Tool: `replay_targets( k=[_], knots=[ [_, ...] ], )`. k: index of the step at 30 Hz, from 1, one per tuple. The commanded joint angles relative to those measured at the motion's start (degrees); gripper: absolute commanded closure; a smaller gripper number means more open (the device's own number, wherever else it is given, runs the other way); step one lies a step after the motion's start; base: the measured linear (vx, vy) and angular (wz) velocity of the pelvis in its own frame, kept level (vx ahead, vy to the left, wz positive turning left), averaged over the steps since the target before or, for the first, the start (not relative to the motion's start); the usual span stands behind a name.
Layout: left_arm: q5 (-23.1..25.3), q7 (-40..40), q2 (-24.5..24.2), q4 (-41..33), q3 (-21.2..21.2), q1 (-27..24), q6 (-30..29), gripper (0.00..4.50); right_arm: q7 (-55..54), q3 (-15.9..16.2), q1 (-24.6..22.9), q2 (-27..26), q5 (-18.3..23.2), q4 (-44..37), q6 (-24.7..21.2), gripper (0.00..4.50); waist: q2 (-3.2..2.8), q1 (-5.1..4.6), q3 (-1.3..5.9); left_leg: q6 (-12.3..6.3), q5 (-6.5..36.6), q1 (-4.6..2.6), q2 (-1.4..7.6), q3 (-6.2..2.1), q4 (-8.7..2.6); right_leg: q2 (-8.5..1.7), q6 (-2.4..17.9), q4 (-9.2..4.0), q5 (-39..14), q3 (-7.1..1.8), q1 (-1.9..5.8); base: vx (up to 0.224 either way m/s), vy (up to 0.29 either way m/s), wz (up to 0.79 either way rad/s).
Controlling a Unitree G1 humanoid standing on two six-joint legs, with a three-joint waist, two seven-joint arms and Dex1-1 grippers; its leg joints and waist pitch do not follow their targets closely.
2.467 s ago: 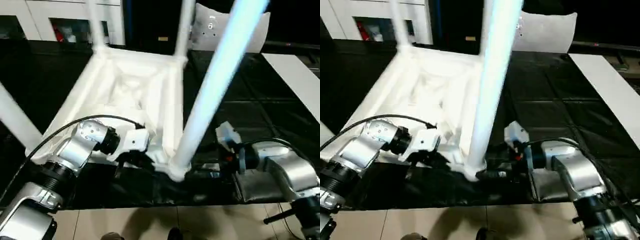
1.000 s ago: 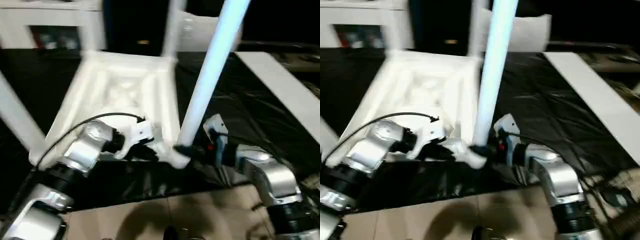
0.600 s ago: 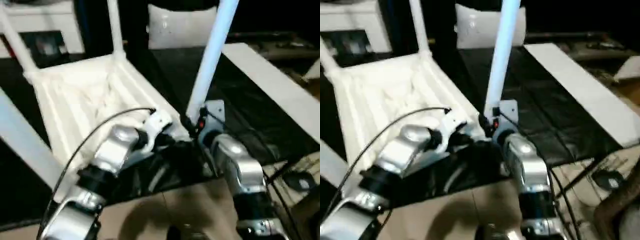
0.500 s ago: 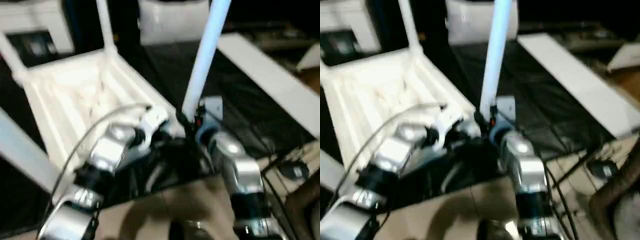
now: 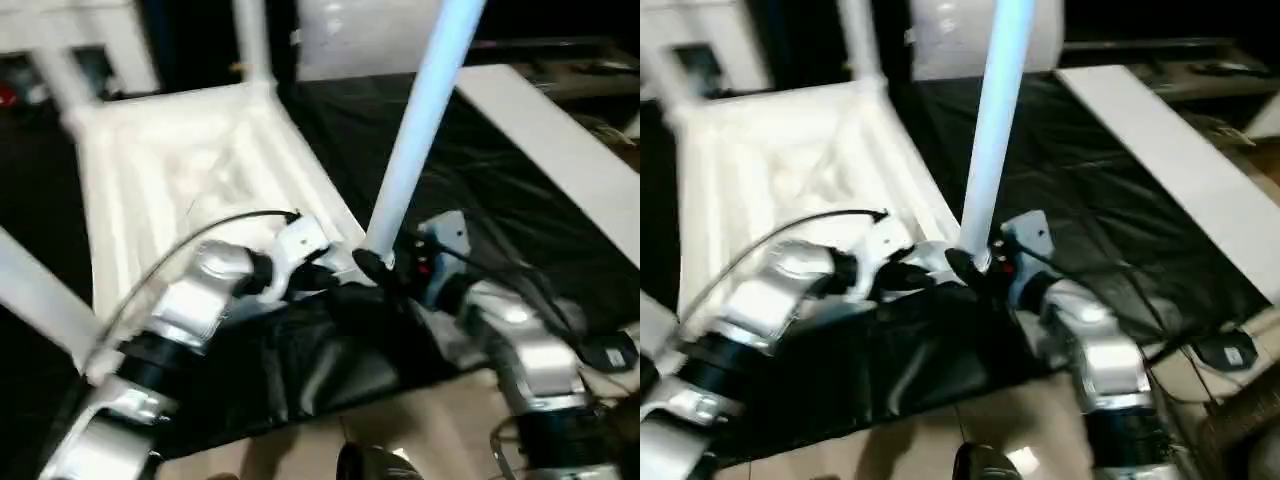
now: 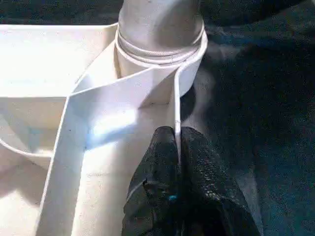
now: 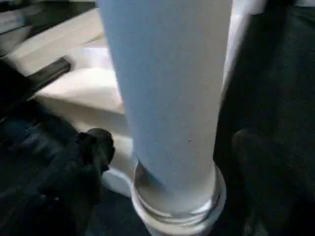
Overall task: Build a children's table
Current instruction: Rotate leg to tighten
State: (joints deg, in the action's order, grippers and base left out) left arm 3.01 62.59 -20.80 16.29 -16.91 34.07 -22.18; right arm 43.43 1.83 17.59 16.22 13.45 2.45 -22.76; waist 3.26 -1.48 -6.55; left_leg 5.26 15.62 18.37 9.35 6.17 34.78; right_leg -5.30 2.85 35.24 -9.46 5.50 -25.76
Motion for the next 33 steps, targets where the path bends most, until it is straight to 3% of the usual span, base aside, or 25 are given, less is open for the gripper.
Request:
replay_targets(
  k=[1,2,4,5,8,11,17,24,28,33],
  knots=[
    [-0.91,4.87,-1.69,0.71,-2.44,-0.98,2.89,4.5,5.76,-0.33,-0.67,3.37,1.74,-0.41,1.24,0.1,0.55,0.04,5.73,-22.03,-25.96,0.83,1.2,0.75,-1.97,-2.79,19.14,-1.36,9.93,-3.21,5.45,0.0,0.0,0.0],
    [-1.28,7.2,-2.83,1.03,-3.08,-0.98,4.95,4.5,8.48,-0.24,-0.5,5.2,2.23,-0.03,1.5,0.1,0.91,0.26,5.68,-22.09,-22.82,1.11,1.62,0.91,-1.99,-2.94,18.45,-1.7,4.94,-3.13,5.54,0.0,0.0,0.0],
    [-1.52,8.62,-3.52,1.28,-3.49,-0.94,6.31,4.5,10.17,-0.15,-0.36,6.31,2.5,0.25,1.67,0.1,0.82,0.44,5.37,-21.5,-19.57,1.13,1.92,0.97,-2.12,-2.98,17.4,-2.17,-0.01,-3.11,5.44,0.0,0.0,0.0],
    [-1.5,11.28,-5.0,1.98,-4.41,-0.66,8.58,4.5,13.9,0.22,0.04,8.45,3.11,0.74,2.09,0.1,0.75,0.55,5.06,-19.6,-15.89,1.05,2.15,1.17,-2.23,-2.96,16.05,-2.79,-5.27,-3.09,5.18,0.0,0.0,0.0],
    [-1.01,16.84,-7.35,3.93,-6.07,0.03,14.26,4.5,21.09,2.19,0.76,12.19,3.24,1.7,3.5,0.1,0.75,0.95,4.88,-16.65,-11.74,1.15,2.46,1.23,-2.41,-3.01,14.01,-3.4,-10.68,-3.21,5.23,0.0,0.0,0.0],
    [-1.04,19.63,-8.32,4.76,-6.83,0.78,16.37,4.5,25.59,3.87,1.33,14.08,3.69,2.19,5.03,0.1,0.56,1.54,4.96,-14.13,-10.47,1.09,2.53,1.29,-2.52,-2.94,13.17,-3.62,-12.61,-3.18,5.17,0.0,0.0,0.0],
    [-1.54,24.34,-9.38,5.94,-8.48,2.2,20.49,4.5,33.08,6.45,3.03,15.84,4.41,4.36,6.86,0.1,1.1,2.05,5.16,-12.32,-10.52,1.35,2.67,1.3,-2.68,-2.91,13.21,-3.31,-11.01,-3.26,5.18,0.0,0.0,0.0],
    [-2.18,28.33,-8.62,4.46,-10.21,2.46,22.95,4.5,37.72,9.75,6.76,13.55,4.7,8.45,7.18,0.67,1.48,2.27,5.52,-11.61,-11.17,1.27,2.83,1.41,-2.69,-2.96,14.15,-3.04,-8.83,-3.28,5.1,0.0,0.0,0.0],
    [-2.16,28.5,-8.12,4.59,-10.92,2.66,23.44,4.5,39.44,11.37,7.69,12.6,4.56,9.79,8.15,0.88,1.49,2.97,5.65,-12.27,-12.54,1.18,2.91,1.44,-2.59,-3.06,15.09,-2.75,-7.07,-3.28,5.04,0.0,0.0,0.0],
    [-1.58,28.94,-7.95,5.71,-11.16,3.25,24.76,4.5,42.12,12.98,8.87,11.99,4.24,11.91,8.84,1.39,1.71,3.07,5.77,-11.0,-11.36,1.38,2.82,1.46,-2.65,-3.08,14.36,-2.92,-8.73,-3.25,5.27,0.0,0.0,0.0]
  ],
)
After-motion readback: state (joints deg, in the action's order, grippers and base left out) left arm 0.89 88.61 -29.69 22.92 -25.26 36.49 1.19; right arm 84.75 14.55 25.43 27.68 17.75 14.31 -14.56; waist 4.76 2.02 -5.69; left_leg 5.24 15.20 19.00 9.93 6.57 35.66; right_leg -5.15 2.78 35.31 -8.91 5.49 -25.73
